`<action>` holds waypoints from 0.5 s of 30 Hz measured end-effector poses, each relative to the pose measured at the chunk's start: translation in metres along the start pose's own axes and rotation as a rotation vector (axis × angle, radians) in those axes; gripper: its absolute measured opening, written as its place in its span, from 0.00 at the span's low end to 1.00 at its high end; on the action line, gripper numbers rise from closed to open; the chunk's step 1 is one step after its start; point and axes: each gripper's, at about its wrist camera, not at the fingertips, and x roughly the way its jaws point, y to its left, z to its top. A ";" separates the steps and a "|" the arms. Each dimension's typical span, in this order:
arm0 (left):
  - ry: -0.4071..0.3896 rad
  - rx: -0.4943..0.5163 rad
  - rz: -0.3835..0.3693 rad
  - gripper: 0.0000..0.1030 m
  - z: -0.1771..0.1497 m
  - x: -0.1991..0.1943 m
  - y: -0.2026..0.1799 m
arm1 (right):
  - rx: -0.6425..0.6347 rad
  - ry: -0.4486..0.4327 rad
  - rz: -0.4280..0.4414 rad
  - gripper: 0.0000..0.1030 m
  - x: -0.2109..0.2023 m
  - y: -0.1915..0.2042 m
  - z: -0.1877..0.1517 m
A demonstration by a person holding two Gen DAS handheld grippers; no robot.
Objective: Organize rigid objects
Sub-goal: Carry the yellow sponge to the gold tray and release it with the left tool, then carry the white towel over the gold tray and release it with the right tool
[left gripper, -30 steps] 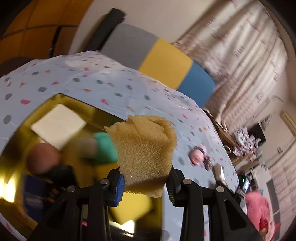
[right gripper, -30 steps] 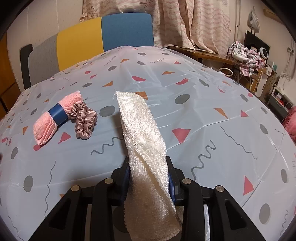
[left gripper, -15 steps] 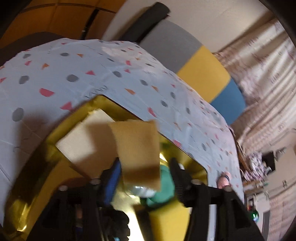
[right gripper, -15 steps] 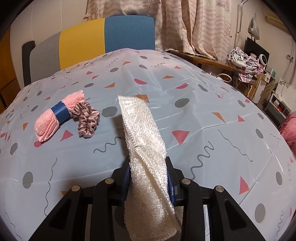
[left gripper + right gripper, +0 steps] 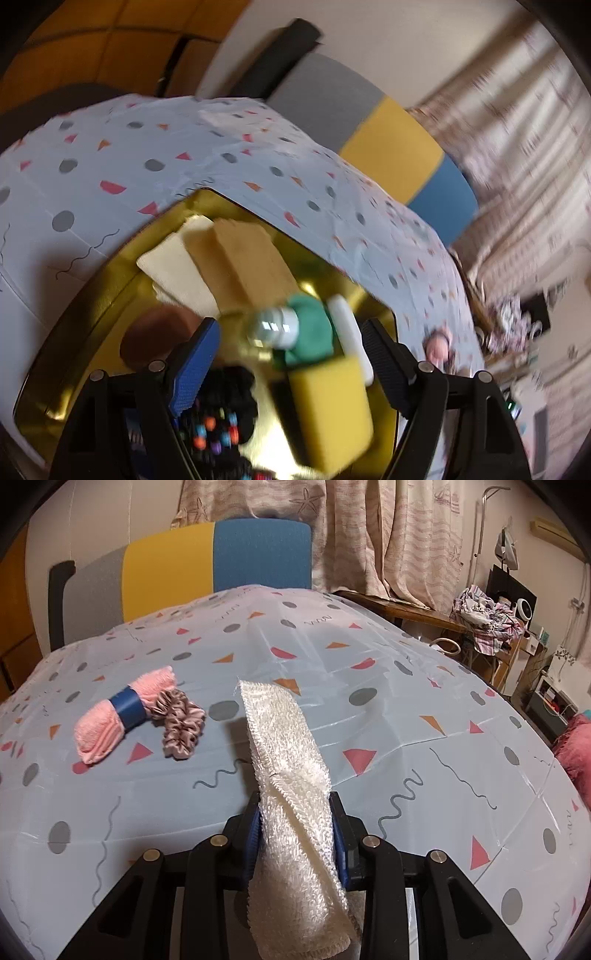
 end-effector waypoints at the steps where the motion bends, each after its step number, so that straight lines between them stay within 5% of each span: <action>1: 0.003 0.029 0.003 0.78 -0.007 -0.004 -0.005 | 0.002 -0.004 0.012 0.32 -0.003 0.000 -0.001; 7: 0.017 0.166 -0.009 0.78 -0.037 -0.020 -0.020 | -0.030 -0.004 0.095 0.32 -0.032 0.016 -0.009; 15: 0.028 0.180 -0.047 0.78 -0.056 -0.030 -0.020 | -0.036 -0.008 0.299 0.32 -0.082 0.070 -0.017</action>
